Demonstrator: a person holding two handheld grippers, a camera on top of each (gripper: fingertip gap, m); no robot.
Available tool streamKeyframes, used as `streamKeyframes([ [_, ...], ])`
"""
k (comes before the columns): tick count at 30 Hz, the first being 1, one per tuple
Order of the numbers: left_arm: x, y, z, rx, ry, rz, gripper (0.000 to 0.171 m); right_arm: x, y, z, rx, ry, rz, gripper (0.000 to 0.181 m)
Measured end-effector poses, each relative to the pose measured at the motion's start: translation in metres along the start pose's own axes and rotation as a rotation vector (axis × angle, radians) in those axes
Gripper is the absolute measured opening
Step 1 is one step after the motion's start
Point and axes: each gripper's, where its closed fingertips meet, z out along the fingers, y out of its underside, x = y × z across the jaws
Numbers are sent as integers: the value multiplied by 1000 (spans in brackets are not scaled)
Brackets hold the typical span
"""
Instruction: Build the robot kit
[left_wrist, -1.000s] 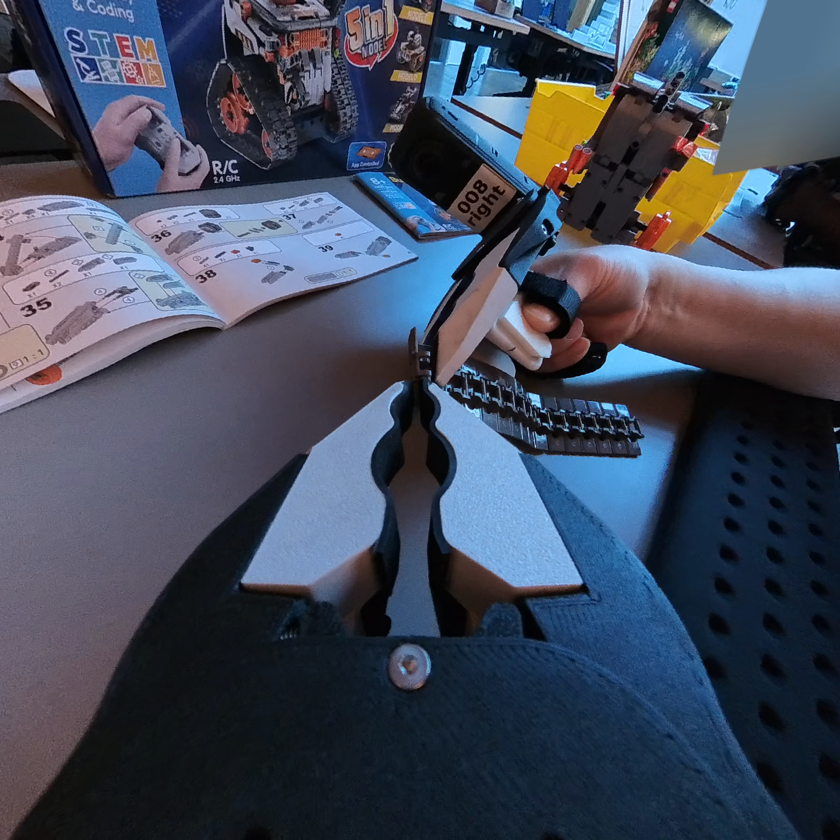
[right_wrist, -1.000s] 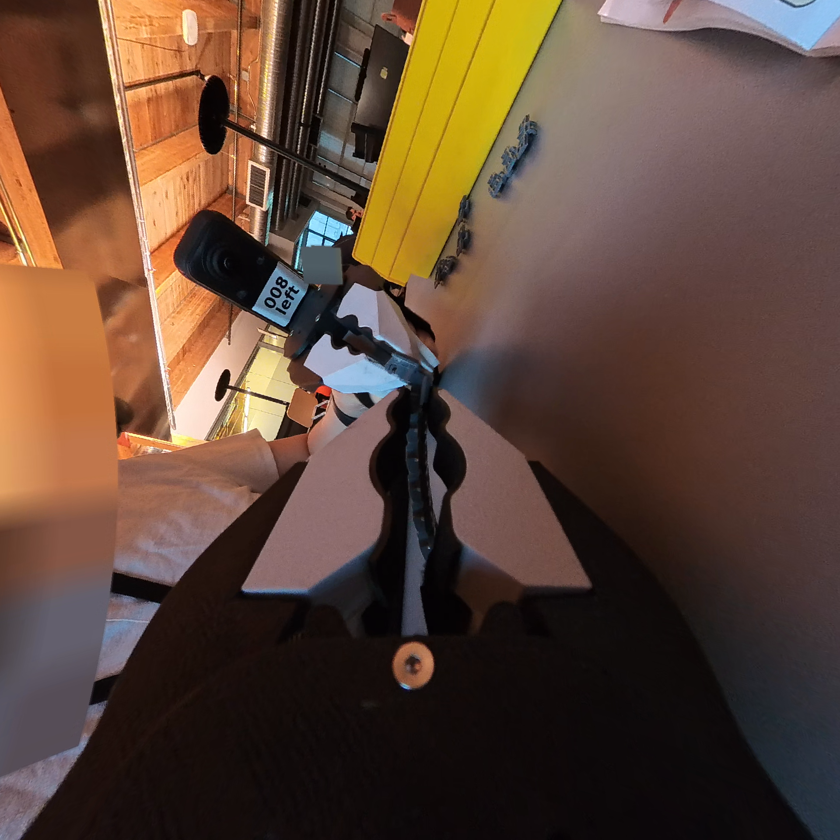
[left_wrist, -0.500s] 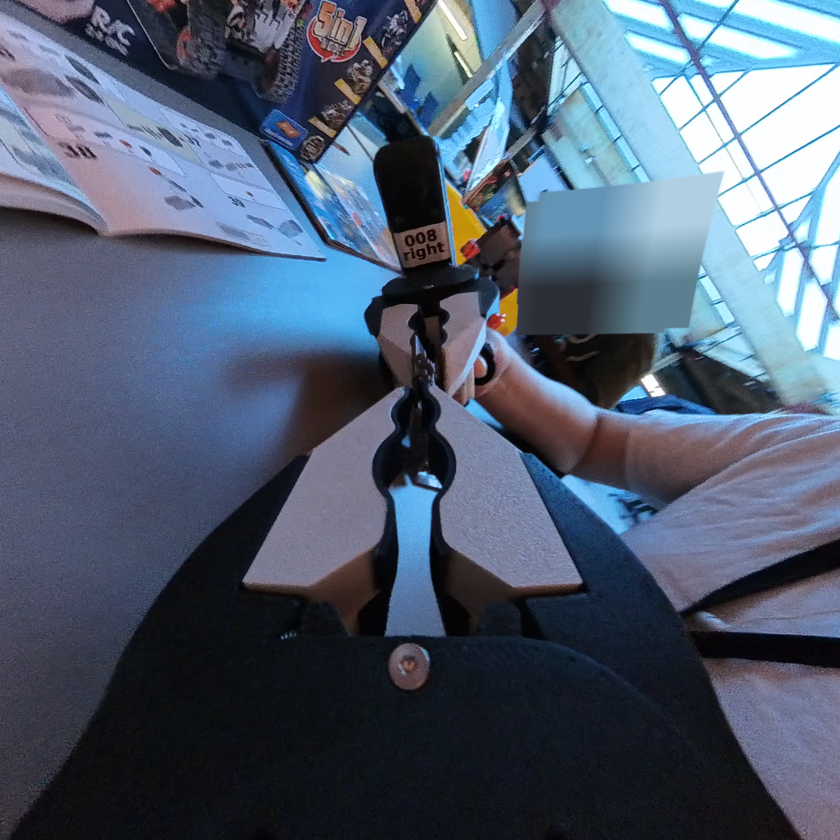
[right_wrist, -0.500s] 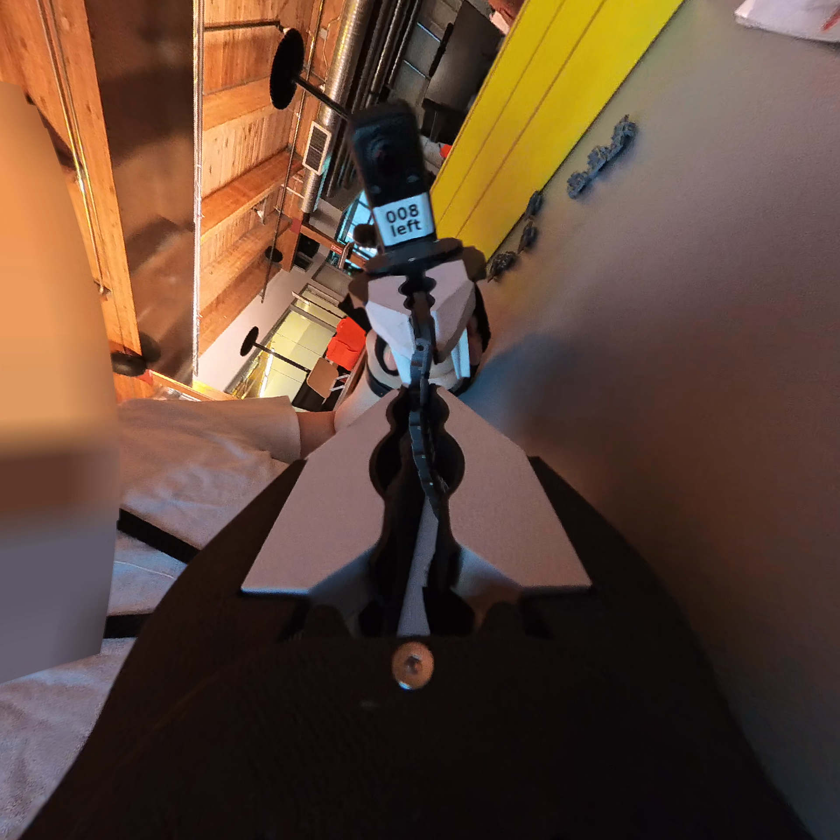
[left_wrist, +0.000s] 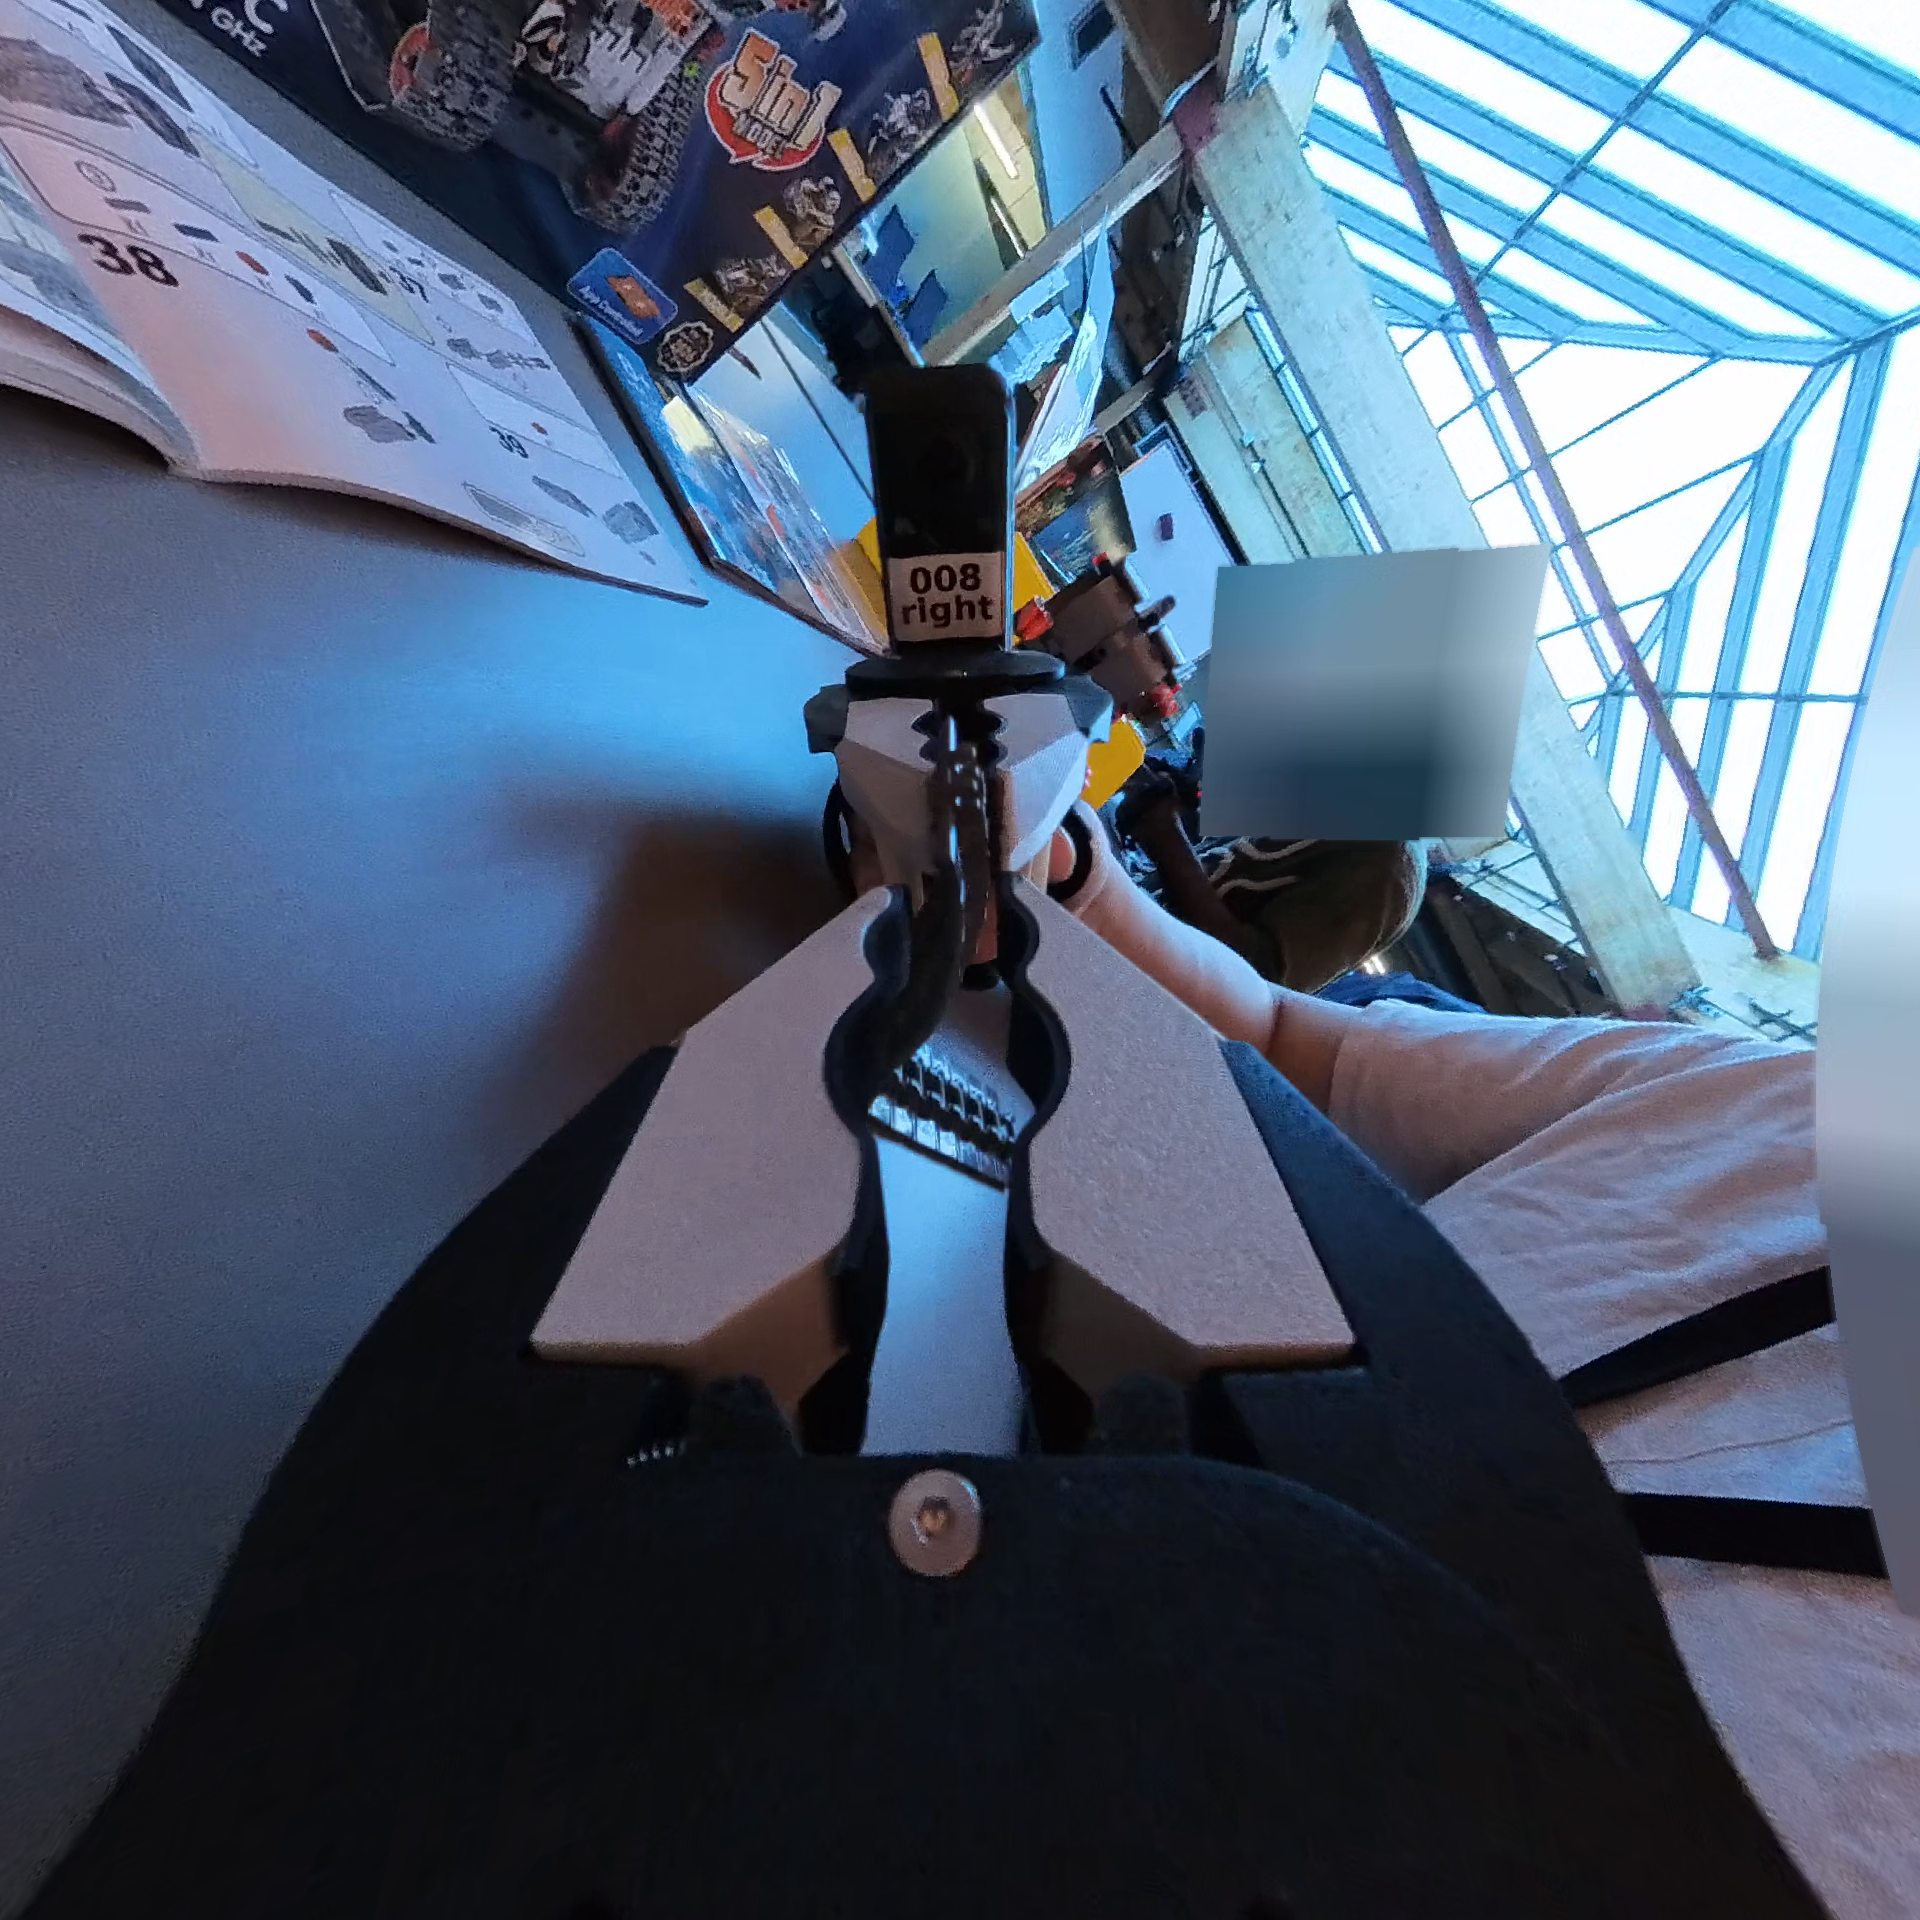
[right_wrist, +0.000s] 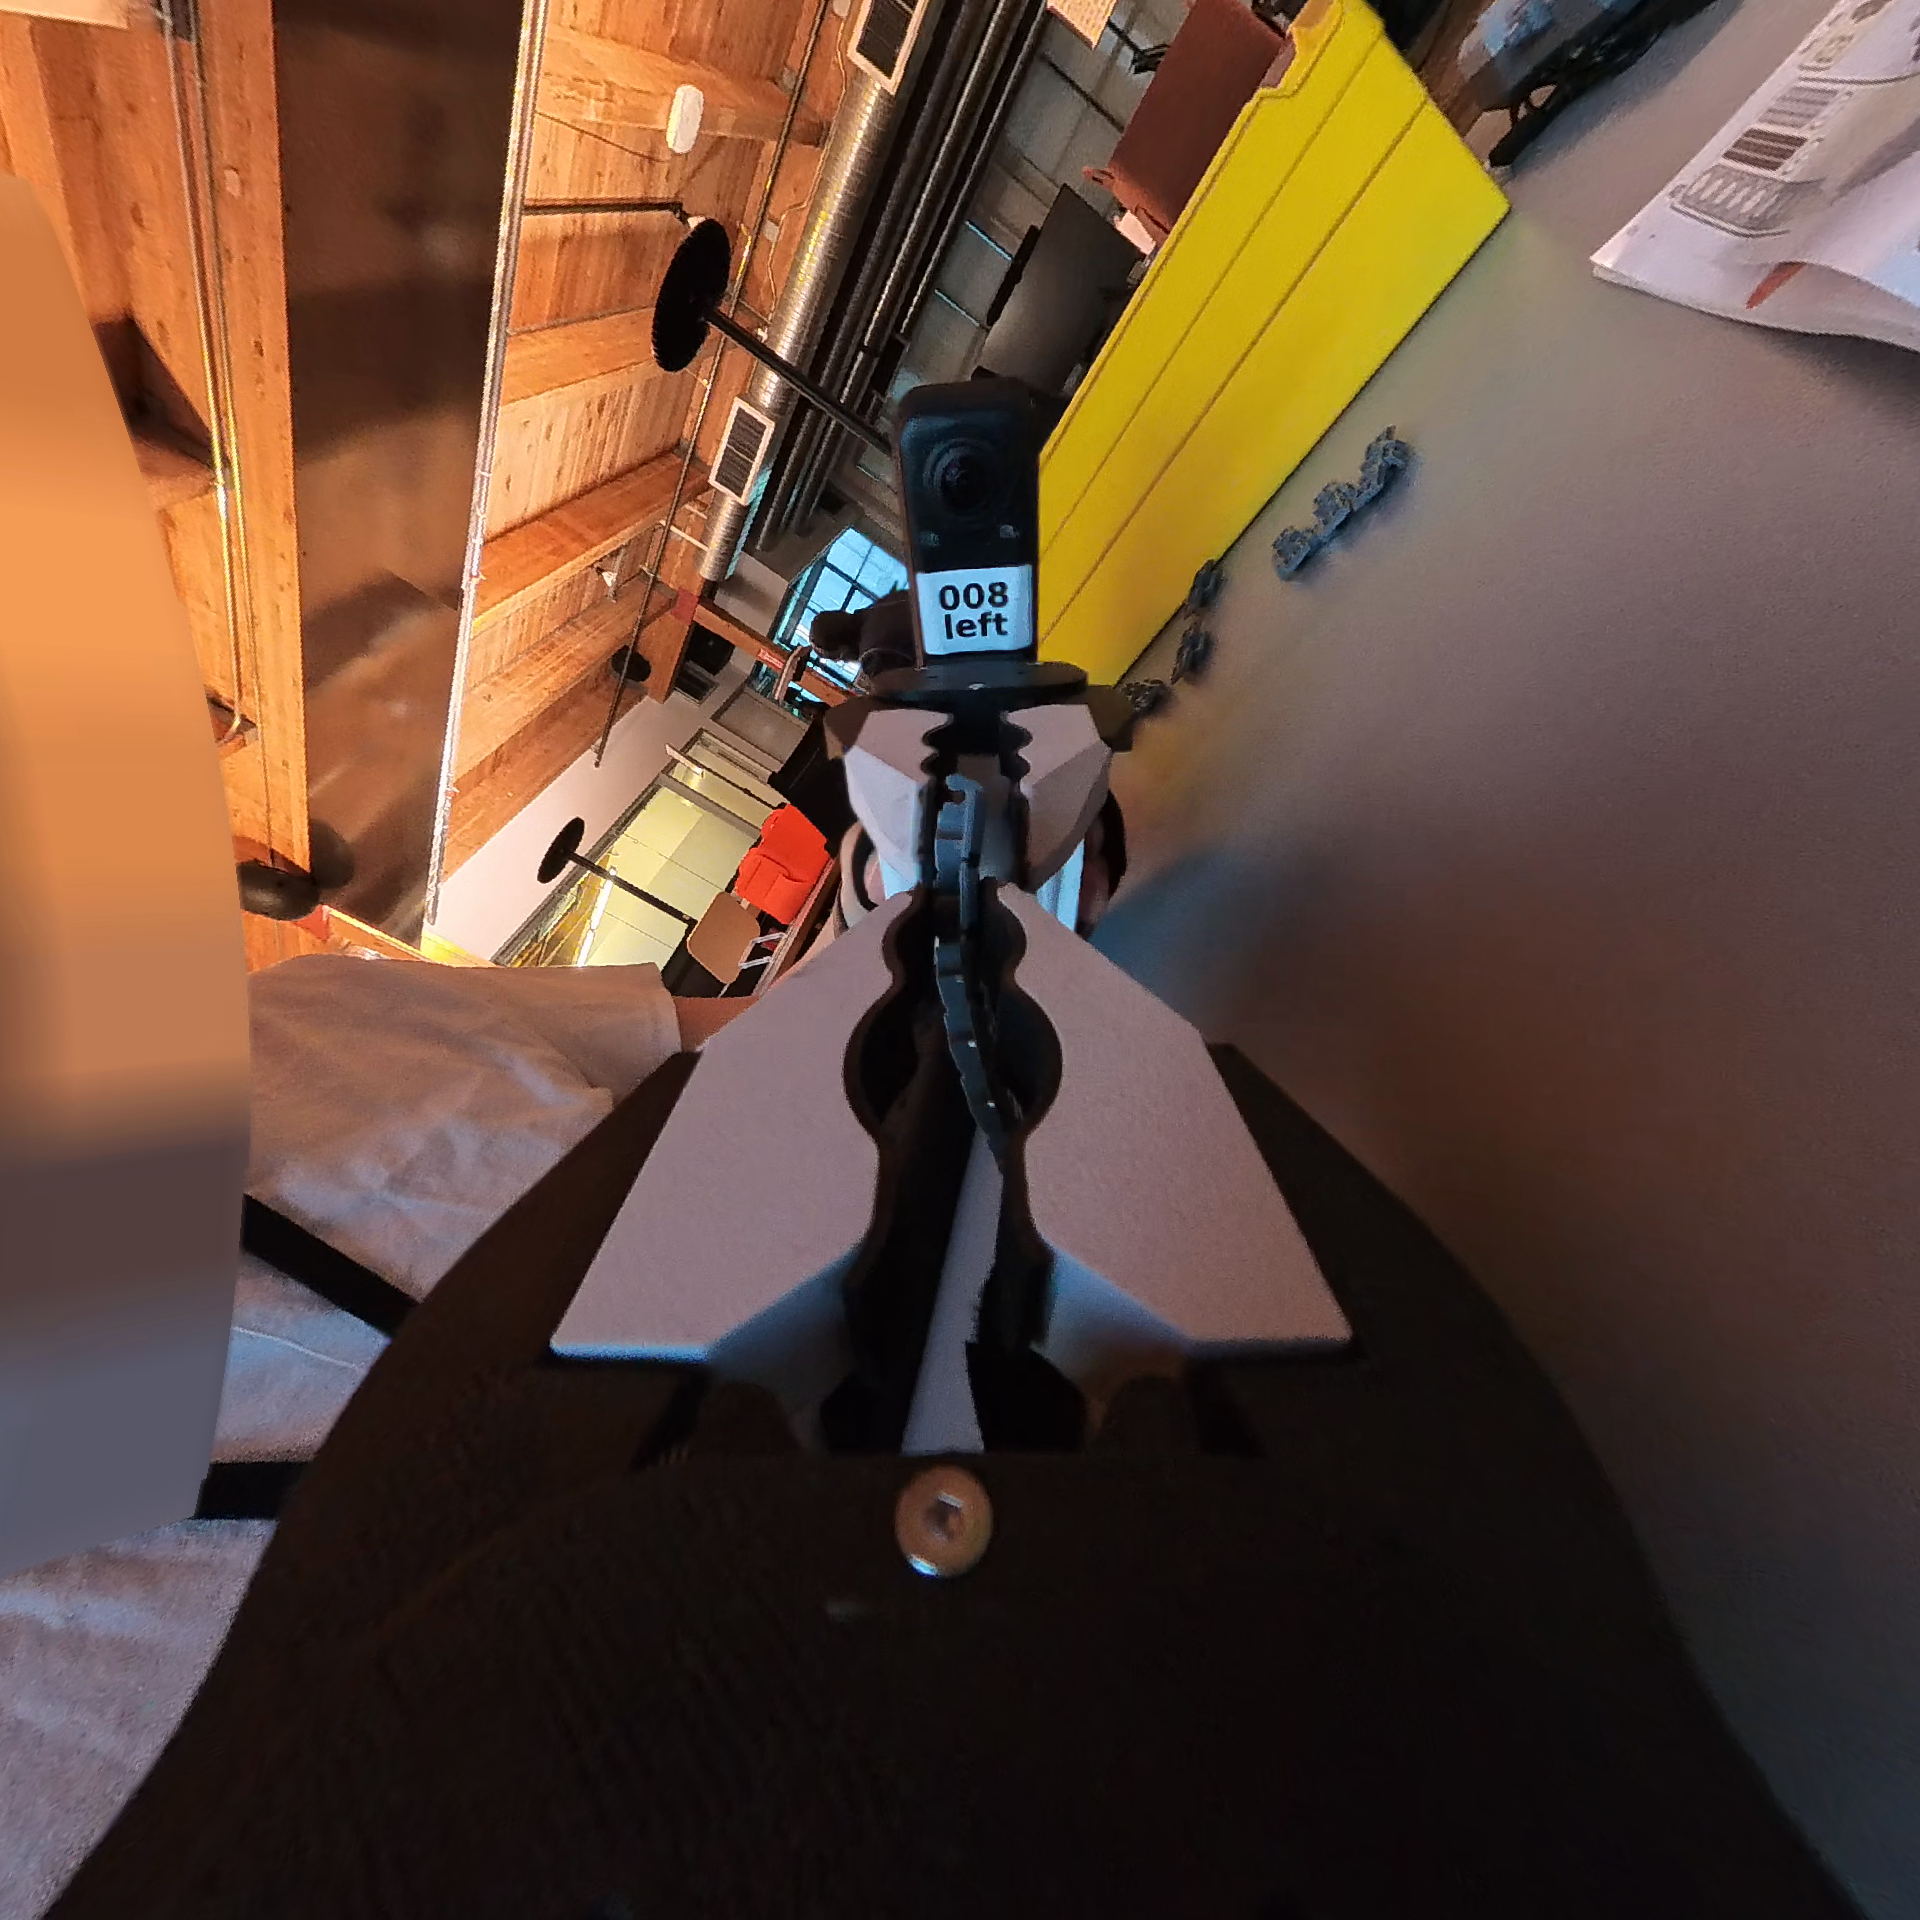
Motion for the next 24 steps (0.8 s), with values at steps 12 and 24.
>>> streamKeyframes([
  [12,6,-2,-3,-10,-12,91,0,1,-14,-3,48,-10,65,15],
  [24,9,-1,3,-7,24,78,19,-7,-6,1,-43,3,54,5],
])
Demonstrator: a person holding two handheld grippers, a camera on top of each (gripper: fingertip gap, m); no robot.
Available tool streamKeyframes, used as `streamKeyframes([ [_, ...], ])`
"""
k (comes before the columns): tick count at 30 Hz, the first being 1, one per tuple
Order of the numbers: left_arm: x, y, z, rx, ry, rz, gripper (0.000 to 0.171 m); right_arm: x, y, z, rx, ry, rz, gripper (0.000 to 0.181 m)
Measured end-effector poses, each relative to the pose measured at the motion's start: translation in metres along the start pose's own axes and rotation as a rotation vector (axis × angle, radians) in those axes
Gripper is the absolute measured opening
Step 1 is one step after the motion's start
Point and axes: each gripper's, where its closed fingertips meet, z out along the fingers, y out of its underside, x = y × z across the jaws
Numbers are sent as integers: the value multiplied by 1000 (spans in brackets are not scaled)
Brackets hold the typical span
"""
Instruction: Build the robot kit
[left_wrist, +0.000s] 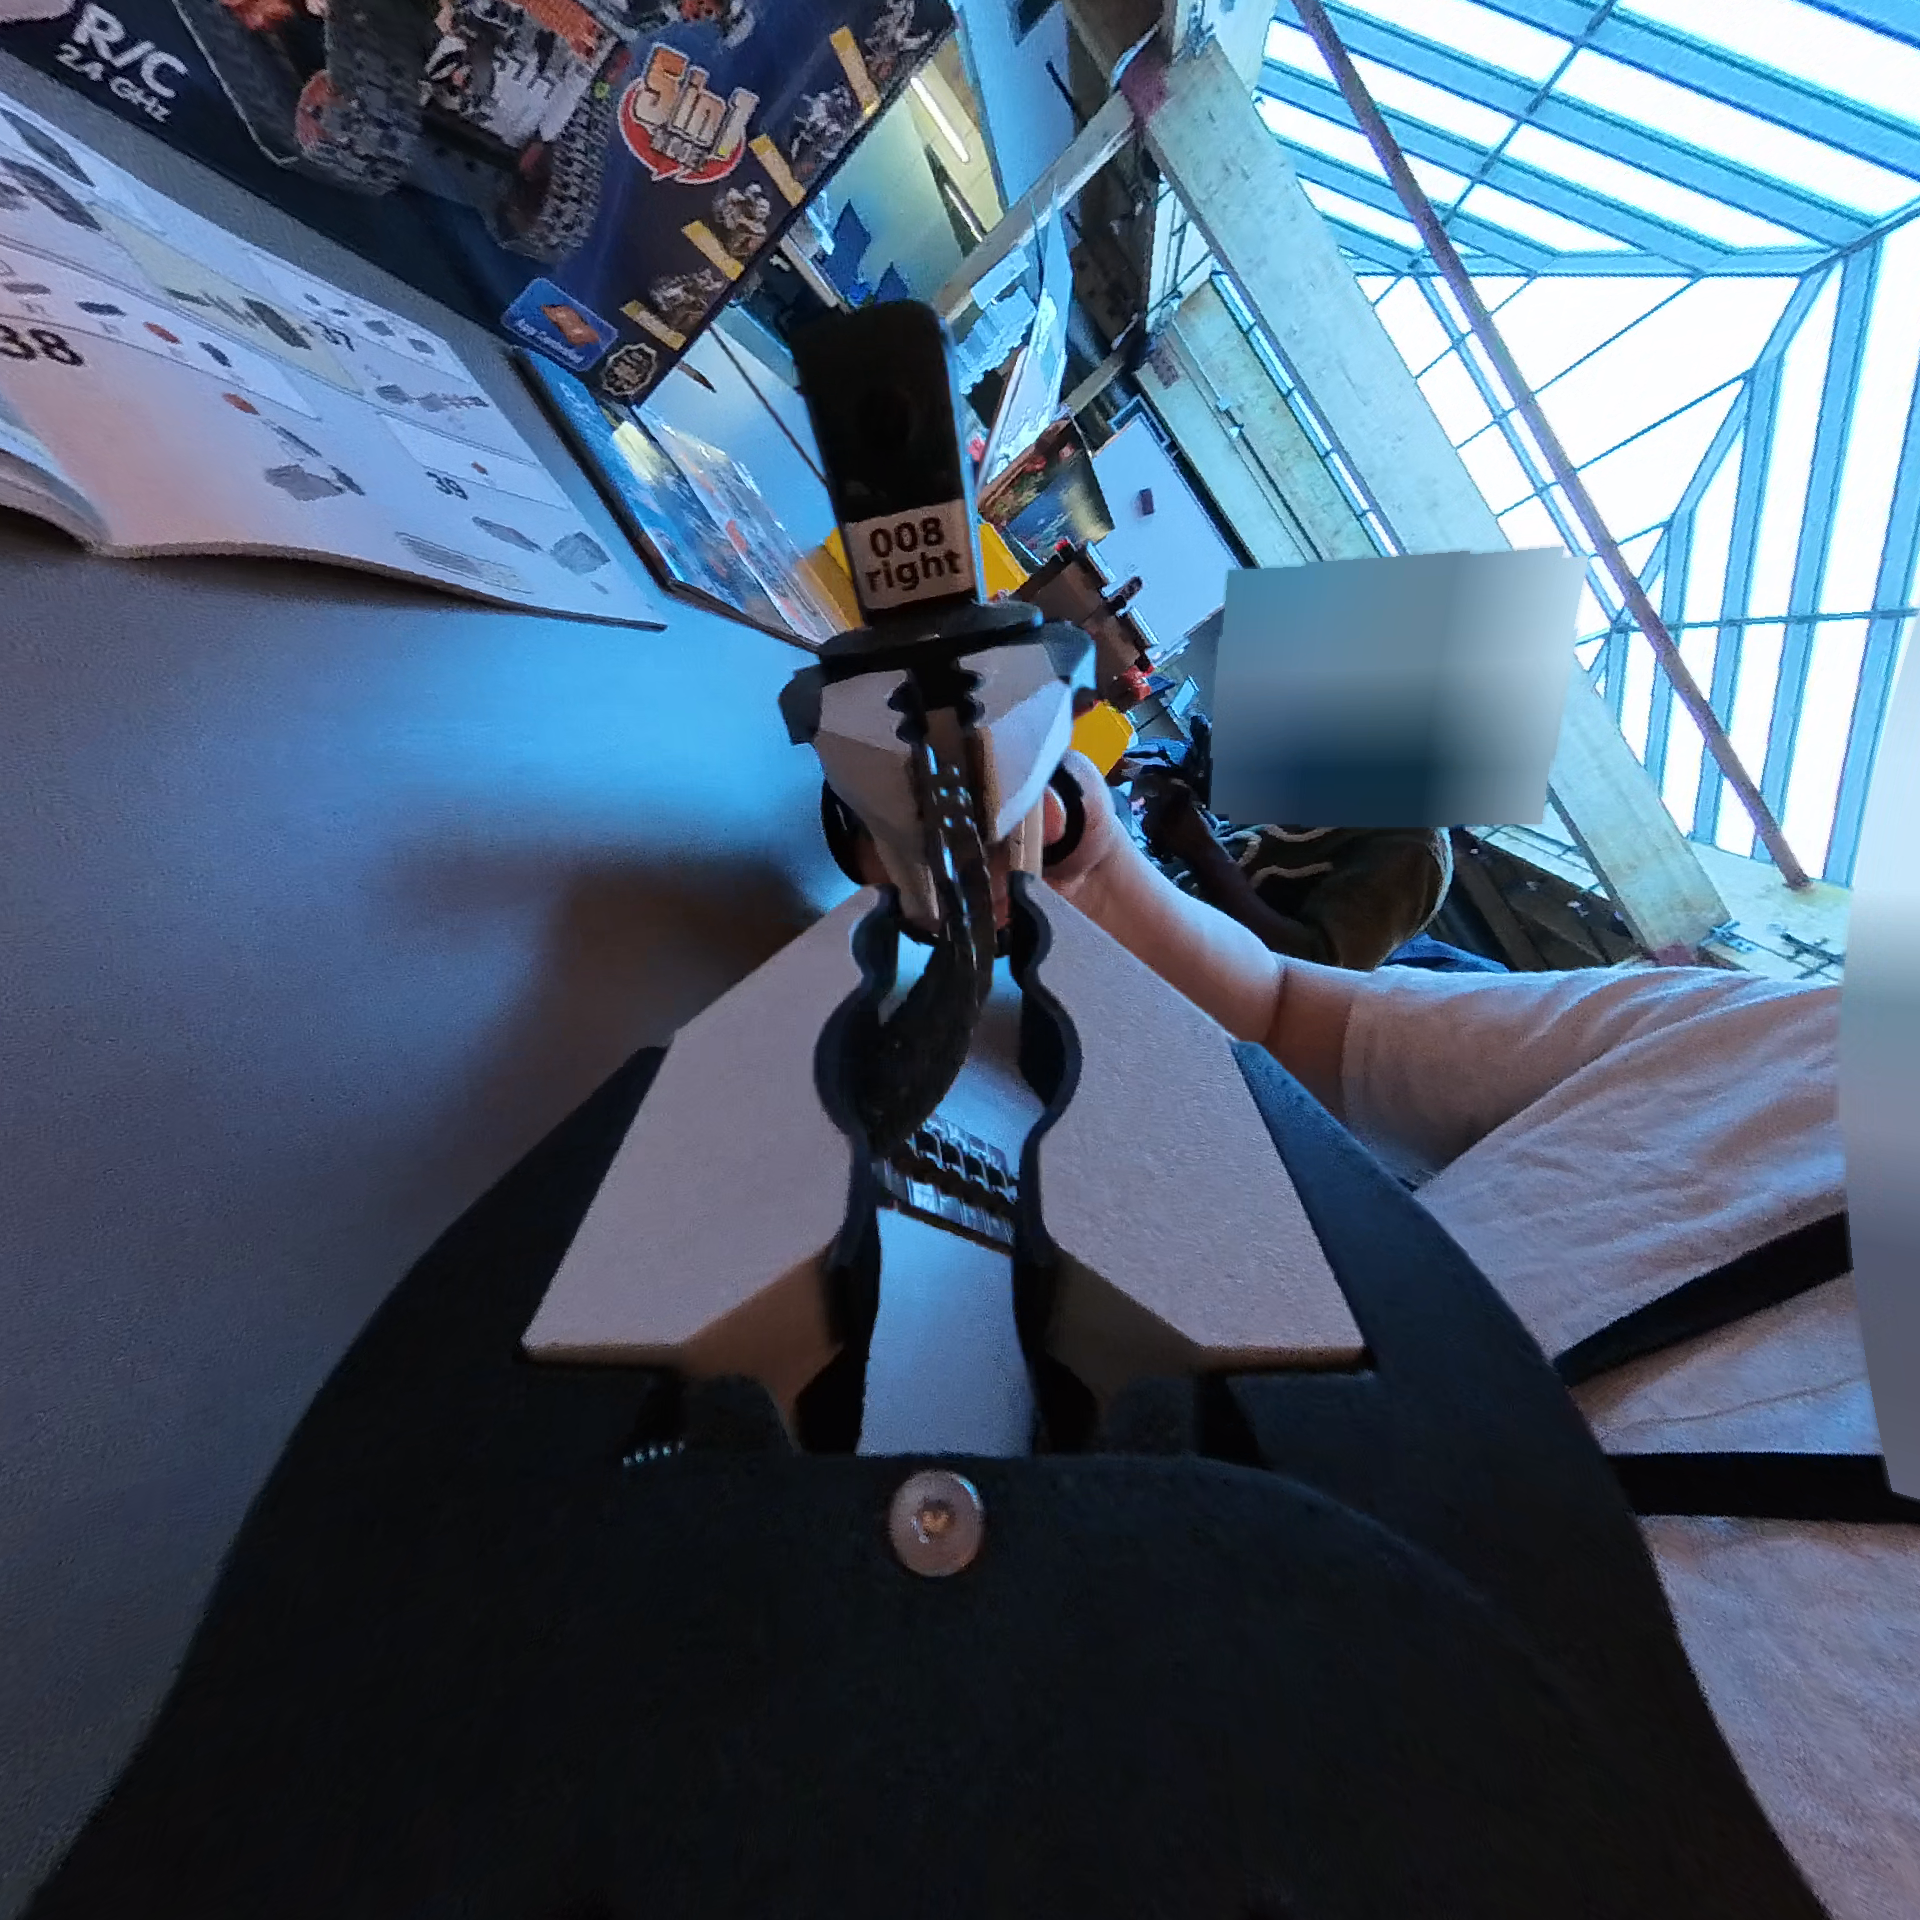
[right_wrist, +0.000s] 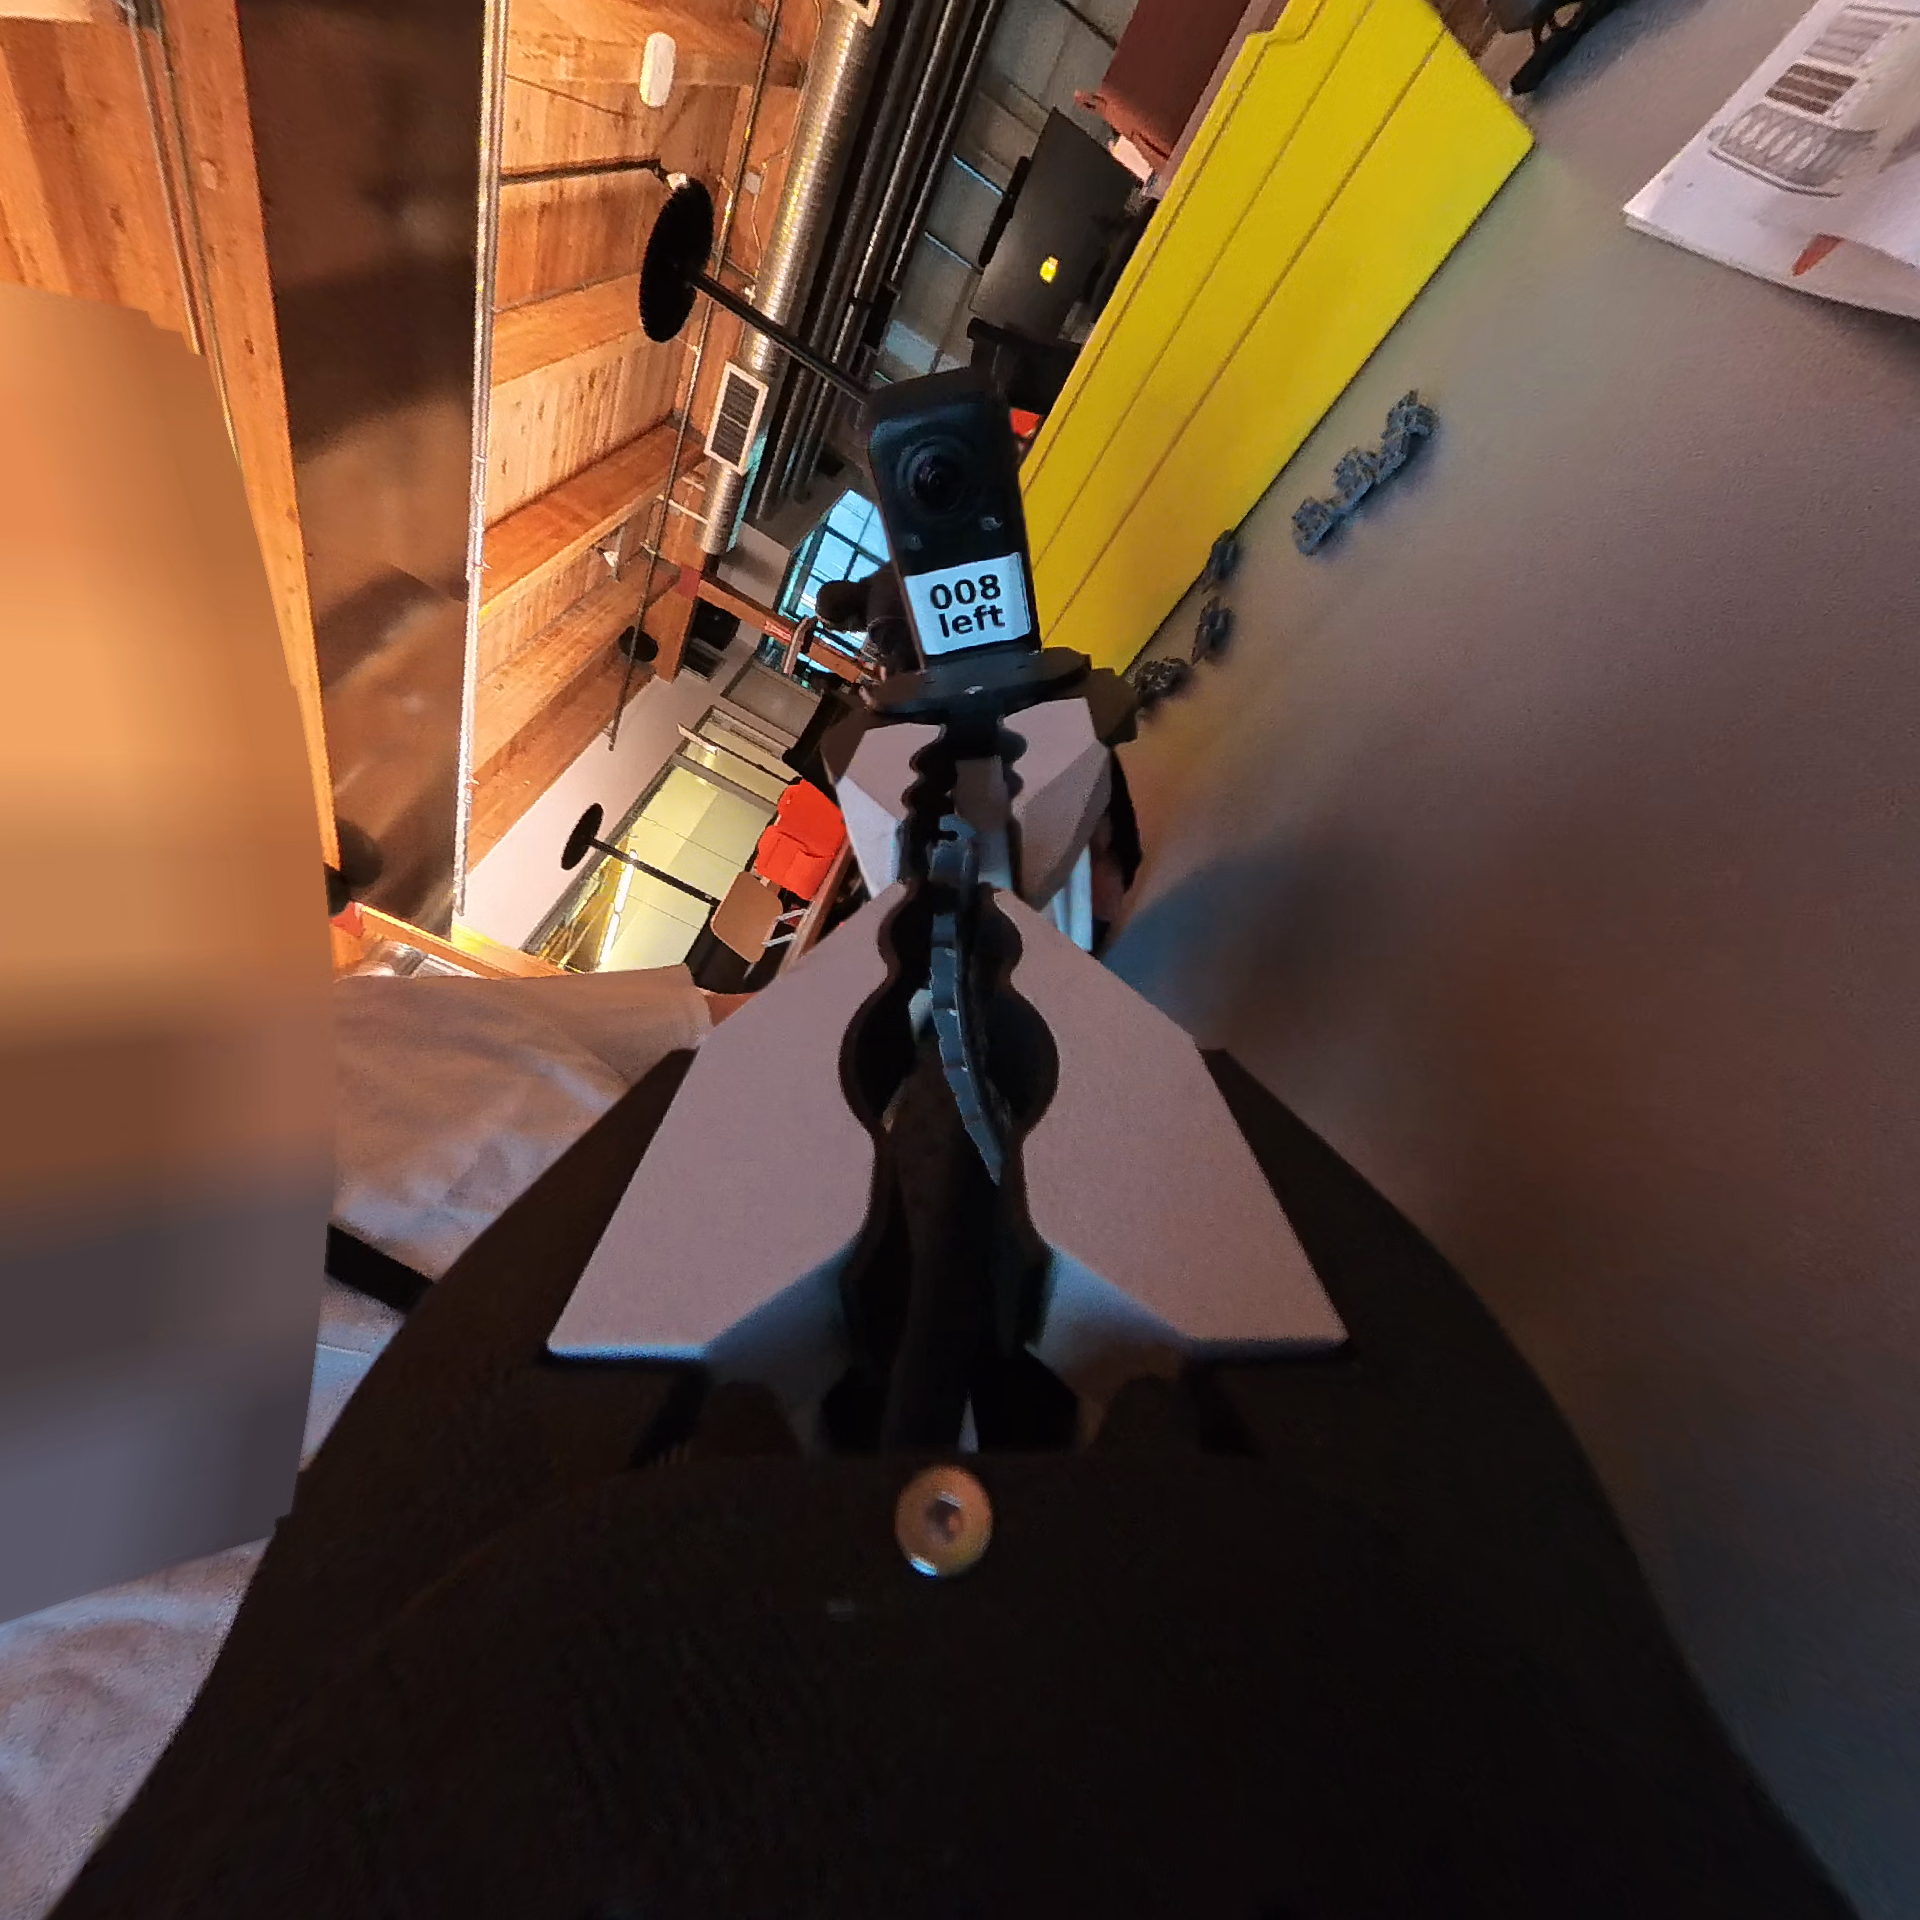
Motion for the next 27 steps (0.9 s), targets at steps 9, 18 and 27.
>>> streamKeyframes([
  [9,-3,5,-1,-50,-73,125,5,2,6,5,-26,-1,-126,15],
  [18,-44,12,-1,-145,-314,186,5,44,6,-6,-94,238,-164,15],
  [27,-61,-29,-47,47,-600,342,33,59,-6,-29,-60,458,-364,19],
])
